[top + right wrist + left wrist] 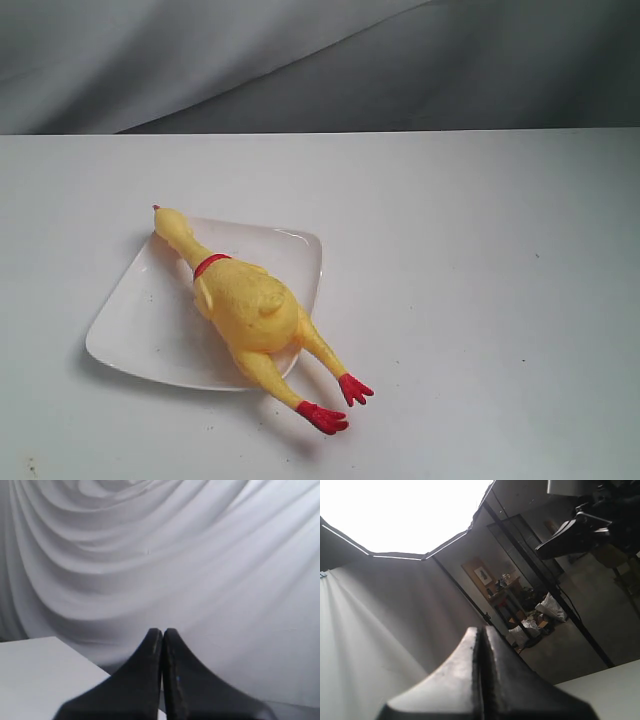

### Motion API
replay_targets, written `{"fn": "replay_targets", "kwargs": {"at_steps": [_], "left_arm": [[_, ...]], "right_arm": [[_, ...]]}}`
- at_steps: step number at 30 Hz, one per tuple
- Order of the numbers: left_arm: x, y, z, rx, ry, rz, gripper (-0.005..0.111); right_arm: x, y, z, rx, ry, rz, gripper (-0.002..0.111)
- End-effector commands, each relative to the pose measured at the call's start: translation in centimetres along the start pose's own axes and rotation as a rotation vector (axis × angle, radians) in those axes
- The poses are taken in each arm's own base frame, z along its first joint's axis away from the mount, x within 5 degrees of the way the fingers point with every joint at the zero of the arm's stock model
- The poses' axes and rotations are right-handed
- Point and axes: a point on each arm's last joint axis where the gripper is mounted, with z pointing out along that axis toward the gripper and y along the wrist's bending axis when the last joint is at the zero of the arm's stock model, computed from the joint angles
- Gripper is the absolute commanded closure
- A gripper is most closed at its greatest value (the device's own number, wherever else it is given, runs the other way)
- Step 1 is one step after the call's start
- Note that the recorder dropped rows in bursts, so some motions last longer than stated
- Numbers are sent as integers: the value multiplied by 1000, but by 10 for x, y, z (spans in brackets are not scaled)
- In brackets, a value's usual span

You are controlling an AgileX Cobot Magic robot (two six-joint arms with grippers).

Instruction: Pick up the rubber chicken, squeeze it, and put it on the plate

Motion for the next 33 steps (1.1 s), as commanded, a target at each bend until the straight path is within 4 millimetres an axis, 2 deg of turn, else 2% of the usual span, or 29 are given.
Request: {"fn": "replay_targets", "kwargs": {"at_steps": [1, 8, 19, 21, 25, 27, 30, 33], "left_arm": [[-1, 1, -1, -12, -1, -12, 106], [-1, 1, -1, -12, -1, -14, 106], [-1, 1, -1, -12, -1, -13, 106], [-1, 1, -1, -12, -1, -13, 106], [-1, 1, -1, -12, -1, -15, 106], [-1, 1, -1, -12, -1, -15, 106], [-1, 1, -1, -12, -1, -15, 106], [-1, 1, -1, -12, -1, -12, 106]], "right_arm": [[-3, 7, -19, -10, -49, -17, 108], [-9, 11, -37, 2, -115, -37, 108], [-9, 11, -38, 3, -119, -38, 108], [-11, 10, -38, 4, -138, 62, 108], [-5, 3, -44, 178, -87, 220, 108], [6, 0, -49, 334, 27, 245, 108], [22, -2, -58, 511, 215, 181, 108], [27, 0, -66, 619, 260, 118, 108]]}}
